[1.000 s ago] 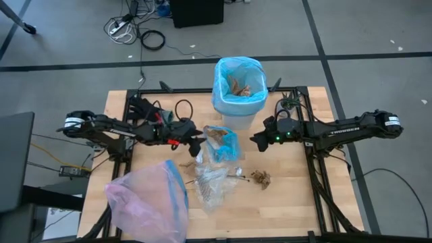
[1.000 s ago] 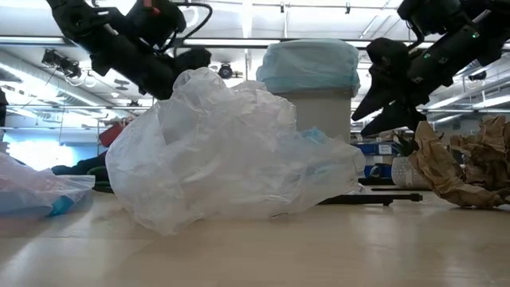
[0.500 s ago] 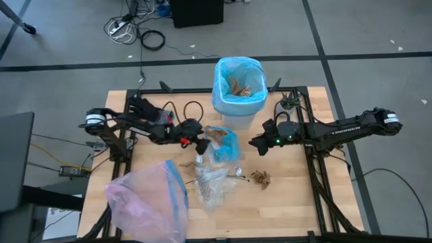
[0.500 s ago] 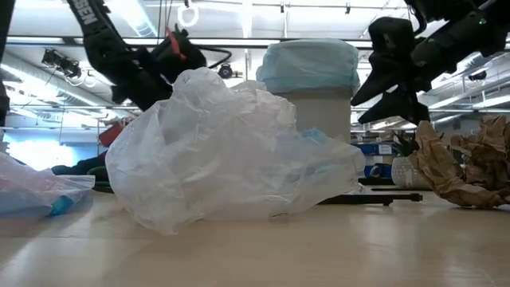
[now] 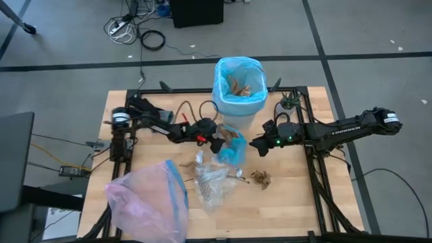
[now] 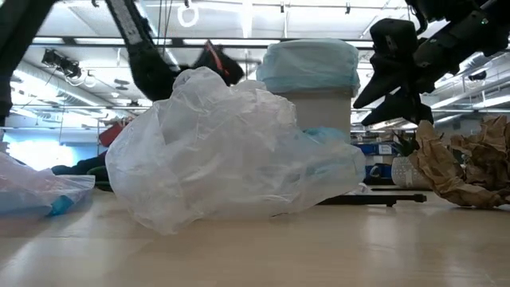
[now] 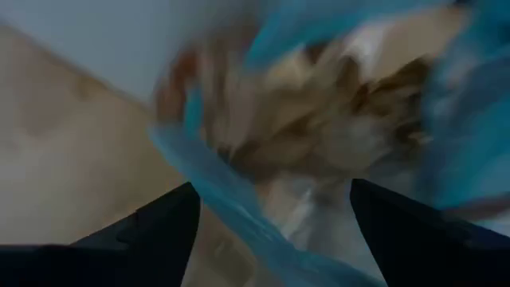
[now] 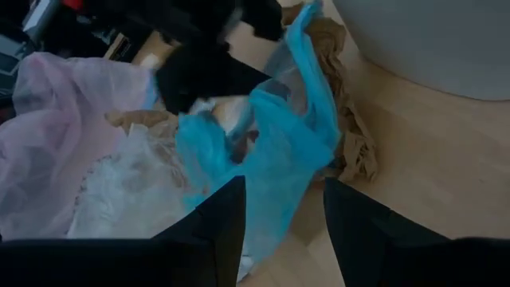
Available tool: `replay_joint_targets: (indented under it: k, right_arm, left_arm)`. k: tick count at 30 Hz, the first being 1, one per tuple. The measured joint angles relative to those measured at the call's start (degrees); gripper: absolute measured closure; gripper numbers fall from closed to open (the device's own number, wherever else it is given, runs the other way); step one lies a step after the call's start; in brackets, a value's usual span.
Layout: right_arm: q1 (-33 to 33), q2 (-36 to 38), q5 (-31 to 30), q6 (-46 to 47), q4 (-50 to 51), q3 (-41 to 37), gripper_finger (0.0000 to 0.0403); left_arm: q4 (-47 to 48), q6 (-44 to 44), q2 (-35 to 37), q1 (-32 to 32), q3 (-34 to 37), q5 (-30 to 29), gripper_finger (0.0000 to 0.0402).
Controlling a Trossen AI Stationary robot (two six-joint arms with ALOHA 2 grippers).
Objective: Place trash/remove bag and relplace
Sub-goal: Put the blue plastic into the trash bin
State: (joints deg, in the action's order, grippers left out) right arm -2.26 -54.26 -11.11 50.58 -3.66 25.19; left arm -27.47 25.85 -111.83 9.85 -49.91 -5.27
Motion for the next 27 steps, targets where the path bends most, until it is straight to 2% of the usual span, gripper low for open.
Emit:
replay_joint_targets:
  k: [3, 6, 12, 15, 16, 21, 27]
  right_arm:
    - [0.0, 0.0, 0.0, -0.1, 0.0, 0.0, 0.0245]
    - [0.0, 0.0, 0.0, -0.1, 0.1, 0.0, 0.0245]
    - [0.0, 0.0, -0.6, -1.3, 1.1, 0.0, 0.0245]
    - [0.1, 0.0, -1.3, -1.8, 1.3, 0.0, 0.0245]
    - [0.1, 0.0, -1.3, -1.9, 1.3, 0.0, 0.0245]
    - [0.1, 0.0, -1.5, -2.3, 1.3, 0.0, 0.0245]
    - [0.1, 0.0, -1.5, -2.2, 1.0, 0.0, 0.0245]
  left_arm:
    - [-1.7, 3.9, -4.0, -0.1, -2.5, 0.3, 0.0096]
    - [-1.5, 7.3, -5.7, -0.3, -3.6, 1.0, 0.0144]
    - [-1.3, 5.9, -4.8, -0.6, -3.5, 2.4, 0.0293]
    - [0.0, 5.2, -3.3, -0.6, -3.3, 6.5, 0.0375]
    - [0.1, 5.2, -2.9, -0.7, -3.2, 8.5, 0.0387]
    - [0.8, 7.4, 0.6, -1.2, -3.1, 17.9, 0.0397]
    - [4.5, 4.2, 7.1, -2.7, -3.1, 21.4, 0.0399]
